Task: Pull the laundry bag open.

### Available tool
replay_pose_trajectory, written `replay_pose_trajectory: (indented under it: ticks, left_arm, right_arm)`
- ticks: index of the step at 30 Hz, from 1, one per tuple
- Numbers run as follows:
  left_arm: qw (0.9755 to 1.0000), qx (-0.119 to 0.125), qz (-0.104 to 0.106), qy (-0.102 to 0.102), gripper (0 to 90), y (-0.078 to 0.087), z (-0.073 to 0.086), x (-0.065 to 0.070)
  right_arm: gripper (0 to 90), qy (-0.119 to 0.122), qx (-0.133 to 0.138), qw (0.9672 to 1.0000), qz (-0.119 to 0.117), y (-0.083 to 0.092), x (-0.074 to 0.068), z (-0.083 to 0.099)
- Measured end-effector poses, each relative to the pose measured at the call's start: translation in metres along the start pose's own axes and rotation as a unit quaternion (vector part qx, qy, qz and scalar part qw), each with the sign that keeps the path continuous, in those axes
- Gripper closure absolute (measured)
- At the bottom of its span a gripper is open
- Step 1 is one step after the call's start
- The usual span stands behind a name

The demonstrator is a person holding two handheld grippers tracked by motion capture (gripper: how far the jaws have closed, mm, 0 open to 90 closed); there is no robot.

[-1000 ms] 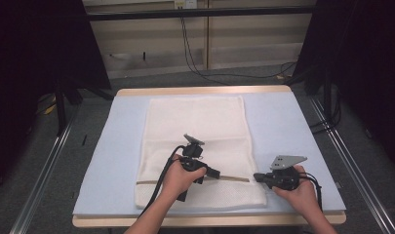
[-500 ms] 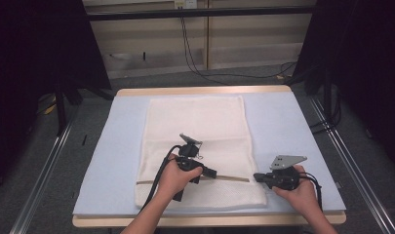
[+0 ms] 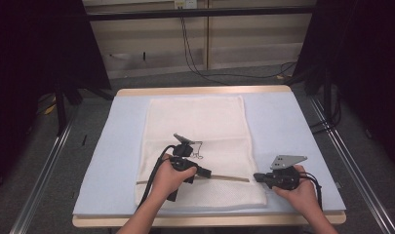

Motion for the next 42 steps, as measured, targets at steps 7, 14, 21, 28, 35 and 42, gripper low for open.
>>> replay_pose_trajectory:
  ticks: [7, 14, 21, 28, 35, 42]
  left_arm:
    - [1.0000, 0.001, -0.006, -0.002, 87.3, 0.012, 0.005, -0.007]
    - [1.0000, 0.008, -0.003, 0.000, 87.3, 0.018, 0.008, -0.010]
    - [0.9999, 0.014, -0.001, 0.000, 87.3, 0.022, 0.010, -0.012]
    - [0.9998, 0.020, -0.001, 0.005, 87.3, 0.026, 0.013, -0.015]
    - [0.9998, 0.019, -0.004, 0.007, 87.3, 0.031, 0.016, -0.017]
    - [0.9998, 0.019, -0.007, 0.008, 87.3, 0.035, 0.020, -0.022]
  right_arm:
    - [90.0, 0.000, -0.001, 1.0000, -0.002, 0.000, 0.000, 0.000]
    - [90.0, 0.001, 0.000, 1.0000, -0.002, 0.000, 0.000, 0.000]
    - [90.0, 0.002, 0.000, 1.0000, -0.001, 0.000, 0.000, 0.000]
    - [90.0, 0.004, 0.000, 1.0000, -0.001, 0.000, 0.000, 0.000]
    - [90.0, 0.004, -0.001, 1.0000, -0.003, 0.000, 0.000, 0.000]
    - [90.0, 0.003, 0.000, 1.0000, -0.002, 0.000, 0.000, 0.000]
Point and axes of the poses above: each handheld gripper's, and its own axes: y roughly backward along the jaws, z roughly out of its underside, x roughly to its right, the point moved 6 cm from there along -y, roughly forward along the jaws, and after that the axes turned 15 degrees about -y, right-handed, at the moved point
